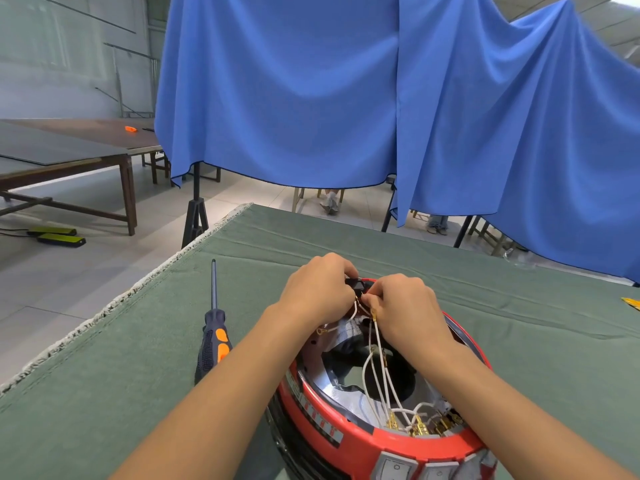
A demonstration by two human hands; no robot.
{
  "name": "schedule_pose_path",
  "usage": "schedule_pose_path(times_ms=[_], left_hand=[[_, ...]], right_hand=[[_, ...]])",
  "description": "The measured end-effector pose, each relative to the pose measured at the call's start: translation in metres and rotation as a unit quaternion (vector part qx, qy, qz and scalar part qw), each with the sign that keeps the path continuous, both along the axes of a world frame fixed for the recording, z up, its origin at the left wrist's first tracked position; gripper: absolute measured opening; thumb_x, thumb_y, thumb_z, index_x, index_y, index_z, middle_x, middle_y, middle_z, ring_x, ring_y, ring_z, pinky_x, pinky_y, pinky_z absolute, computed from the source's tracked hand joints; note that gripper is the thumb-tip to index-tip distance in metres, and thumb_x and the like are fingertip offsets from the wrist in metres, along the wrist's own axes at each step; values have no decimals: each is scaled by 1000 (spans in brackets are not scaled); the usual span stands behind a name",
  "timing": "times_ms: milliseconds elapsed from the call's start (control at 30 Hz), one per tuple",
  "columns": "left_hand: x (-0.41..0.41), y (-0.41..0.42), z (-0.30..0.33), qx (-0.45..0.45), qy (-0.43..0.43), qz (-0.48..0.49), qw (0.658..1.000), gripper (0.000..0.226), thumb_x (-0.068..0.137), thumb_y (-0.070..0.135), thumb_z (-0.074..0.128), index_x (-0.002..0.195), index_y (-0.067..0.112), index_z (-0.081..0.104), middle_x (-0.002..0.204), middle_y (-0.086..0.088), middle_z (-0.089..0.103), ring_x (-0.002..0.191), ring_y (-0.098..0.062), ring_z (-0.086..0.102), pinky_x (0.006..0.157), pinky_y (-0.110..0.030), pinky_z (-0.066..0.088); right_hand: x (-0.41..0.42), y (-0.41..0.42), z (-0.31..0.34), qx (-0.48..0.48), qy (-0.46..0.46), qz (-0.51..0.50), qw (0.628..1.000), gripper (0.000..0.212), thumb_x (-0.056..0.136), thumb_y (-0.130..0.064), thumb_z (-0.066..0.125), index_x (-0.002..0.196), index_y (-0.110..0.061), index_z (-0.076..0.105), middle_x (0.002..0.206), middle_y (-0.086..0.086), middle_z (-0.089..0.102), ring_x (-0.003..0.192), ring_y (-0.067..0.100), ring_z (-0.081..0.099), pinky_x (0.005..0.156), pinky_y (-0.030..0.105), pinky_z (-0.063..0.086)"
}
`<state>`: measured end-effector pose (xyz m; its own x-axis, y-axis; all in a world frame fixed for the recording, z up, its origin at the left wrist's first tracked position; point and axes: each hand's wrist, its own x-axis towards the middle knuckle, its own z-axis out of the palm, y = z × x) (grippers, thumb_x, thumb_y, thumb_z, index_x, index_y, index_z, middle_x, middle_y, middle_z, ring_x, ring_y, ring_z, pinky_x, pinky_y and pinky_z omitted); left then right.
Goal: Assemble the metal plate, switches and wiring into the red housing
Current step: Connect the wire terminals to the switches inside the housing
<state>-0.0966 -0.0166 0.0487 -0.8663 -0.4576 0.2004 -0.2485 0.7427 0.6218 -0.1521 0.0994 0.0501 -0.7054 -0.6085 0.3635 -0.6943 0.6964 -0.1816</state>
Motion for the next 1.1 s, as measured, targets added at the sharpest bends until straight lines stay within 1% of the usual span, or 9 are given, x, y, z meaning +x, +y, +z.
schedule_pose_path(times_ms=[233,400,533,633,700,800,933,1033,1100], left_hand=[[1,2,1,-5,1,-2,1000,46,80,7,50,120,25,64,119,-3,66,108,-23,59,88,-37,49],[1,1,1,-4,0,-2,1000,47,80,6,49,120,25,64,119,-2,66,108,-24,59,88,-37,50],[0,0,0,-11,1,-5,1000,44,80,7,51,116,26,67,114,-1,68,105,-24,59,84,-36,49],[0,0,0,-13,2,0,1000,44,80,7,51,116,28,67,114,0,68,105,-24,59,82,-35,47],[1,-1,1,-16,2,4,1000,46,80,6,51,117,29,67,116,1,68,107,-23,59,84,-36,48],[2,-2,2,-17,3,11,1000,47,81,5,50,117,30,66,118,2,67,111,-23,58,89,-37,49],[4,-6,4,-13,-18,0,1000,49,81,4,49,117,33,66,120,3,66,114,-24,56,92,-37,48],[6,-12,5,17,-30,-27,999,48,81,5,48,110,36,69,115,6,69,110,-23,58,93,-38,49],[7,-16,4,33,-28,-35,998,46,82,6,49,111,36,70,113,9,70,109,-19,59,94,-38,49]], right_hand=[[2,1,-1,13,17,-2,1000,26,99,-29,48,103,-17,70,93,4,70,73,16,46,67,24,34],[2,-1,1,20,17,0,1000,27,99,-26,46,104,-14,70,94,7,69,75,20,51,68,26,37],[2,0,1,28,33,7,999,29,100,-27,44,105,-14,70,96,7,69,84,23,58,68,27,36],[1,0,0,34,37,7,999,28,100,-27,45,103,-15,70,96,7,69,77,21,52,67,25,34],[1,0,0,33,36,6,999,27,100,-26,46,103,-15,70,96,6,69,75,19,49,68,24,35],[1,0,-1,31,32,11,999,28,100,-26,45,104,-15,70,97,6,70,84,21,59,69,25,36],[2,0,-1,40,29,12,999,29,100,-25,43,103,-15,70,99,6,70,91,23,61,70,28,37],[2,0,-1,31,23,13,999,29,100,-26,44,103,-15,71,96,5,71,89,22,61,70,27,37],[2,0,-2,29,19,14,999,29,100,-26,45,103,-15,71,95,5,71,88,21,61,72,27,40]])
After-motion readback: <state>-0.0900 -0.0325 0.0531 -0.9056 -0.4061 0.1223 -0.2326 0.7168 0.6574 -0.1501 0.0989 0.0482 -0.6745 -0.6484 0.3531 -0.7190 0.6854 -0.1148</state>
